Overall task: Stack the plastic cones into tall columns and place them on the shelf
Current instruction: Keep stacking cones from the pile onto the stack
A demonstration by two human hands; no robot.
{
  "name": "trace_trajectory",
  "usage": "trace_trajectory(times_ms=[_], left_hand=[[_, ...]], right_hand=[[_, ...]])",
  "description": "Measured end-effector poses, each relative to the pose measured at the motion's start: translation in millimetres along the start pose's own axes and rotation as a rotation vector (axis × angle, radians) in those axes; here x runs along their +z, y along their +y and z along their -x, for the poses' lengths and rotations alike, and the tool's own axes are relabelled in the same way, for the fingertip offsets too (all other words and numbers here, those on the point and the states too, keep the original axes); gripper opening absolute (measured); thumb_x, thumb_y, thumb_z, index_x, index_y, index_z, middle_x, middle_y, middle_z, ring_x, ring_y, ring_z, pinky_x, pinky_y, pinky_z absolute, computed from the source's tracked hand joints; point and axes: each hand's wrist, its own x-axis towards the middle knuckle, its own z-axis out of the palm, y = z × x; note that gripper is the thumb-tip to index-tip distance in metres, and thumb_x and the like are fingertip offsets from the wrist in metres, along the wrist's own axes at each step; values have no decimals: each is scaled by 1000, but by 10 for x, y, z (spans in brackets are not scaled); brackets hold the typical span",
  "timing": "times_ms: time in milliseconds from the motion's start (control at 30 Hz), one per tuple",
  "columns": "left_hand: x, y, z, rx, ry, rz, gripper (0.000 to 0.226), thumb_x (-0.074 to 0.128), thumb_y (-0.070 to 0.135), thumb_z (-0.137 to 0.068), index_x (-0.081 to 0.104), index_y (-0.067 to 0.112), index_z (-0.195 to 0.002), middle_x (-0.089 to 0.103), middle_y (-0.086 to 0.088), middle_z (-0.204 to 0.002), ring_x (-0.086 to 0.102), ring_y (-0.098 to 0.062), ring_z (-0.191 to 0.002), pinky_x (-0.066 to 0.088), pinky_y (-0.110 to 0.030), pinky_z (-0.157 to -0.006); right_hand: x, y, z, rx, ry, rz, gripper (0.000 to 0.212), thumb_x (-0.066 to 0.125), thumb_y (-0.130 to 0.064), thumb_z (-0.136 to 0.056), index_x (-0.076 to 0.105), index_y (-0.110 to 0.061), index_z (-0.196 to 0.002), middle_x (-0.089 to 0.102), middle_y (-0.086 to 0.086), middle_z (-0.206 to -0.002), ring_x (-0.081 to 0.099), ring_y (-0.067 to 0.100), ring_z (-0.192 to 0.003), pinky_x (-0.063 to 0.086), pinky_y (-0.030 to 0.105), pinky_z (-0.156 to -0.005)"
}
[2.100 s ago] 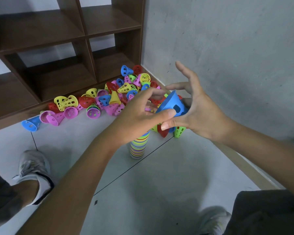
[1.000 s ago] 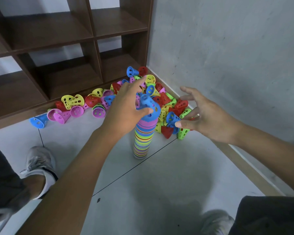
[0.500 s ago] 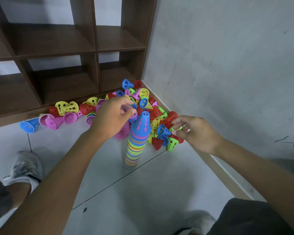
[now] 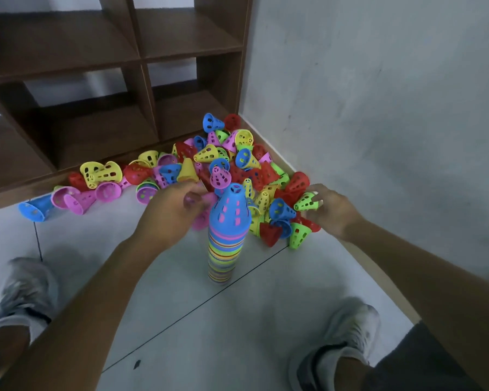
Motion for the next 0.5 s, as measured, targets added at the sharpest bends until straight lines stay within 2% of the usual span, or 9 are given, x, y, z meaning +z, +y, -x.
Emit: trace_trajectory(times_ms=[67, 133, 233, 333, 433, 500], left_hand=[[103, -76, -139, -48, -5, 11, 15, 70, 18, -93, 73, 9, -106, 70, -2, -94, 60, -17, -82, 51, -36, -75], [215, -155, -297, -88, -20, 23, 20, 70, 20, -93, 72, 13, -111, 71, 0, -102, 61, -15, -86, 50, -33, -77], [342, -244, -500, -108, -79, 9, 25, 68, 16, -91, 70, 14, -116, 70, 0, -109, 60, -15, -91, 53, -36, -83], [402, -345, -682, -72, -134, -38, 27, 70, 18, -91, 69, 15, -118, 68, -3, -113, 62, -19, -95, 55, -41, -84], [425, -436, -877, -57, -167, -119, 30, 72, 26, -92, 67, 19, -121, 63, -3, -117, 61, -16, -95, 47, -27, -74], [449, -481, -1015, -26, -175, -163, 36, 73, 27, -91, 64, 21, -126, 58, -3, -124, 60, -15, -98, 43, -23, -75]], right_hand=[[227, 147, -118, 5, -11, -39, 76, 77, -34, -86, 36, -33, -150, 54, 5, -137, 58, 25, -121, 49, 41, -101], [431, 269, -223, 11, -19, -31, 86, 79, -39, -82, 30, -36, -153, 48, 8, -144, 52, 28, -128, 44, 46, -109], [664, 373, -356, 23, -22, 15, 95, 81, -46, -79, 24, -39, -155, 40, 10, -149, 34, 34, -139, 28, 48, -118], [865, 488, -470, 46, -42, -38, 105, 83, -54, -71, 15, -52, -152, 29, 10, -155, 15, 39, -146, 20, 58, -120], [1014, 589, -587, 85, -39, -59, 112, 85, -57, -66, 11, -58, -150, 18, 13, -158, 7, 42, -149, 18, 63, -119], [1077, 614, -646, 94, -24, -56, 115, 86, -57, -65, 10, -57, -151, 14, 14, -159, 7, 43, -150, 18, 63, -119]])
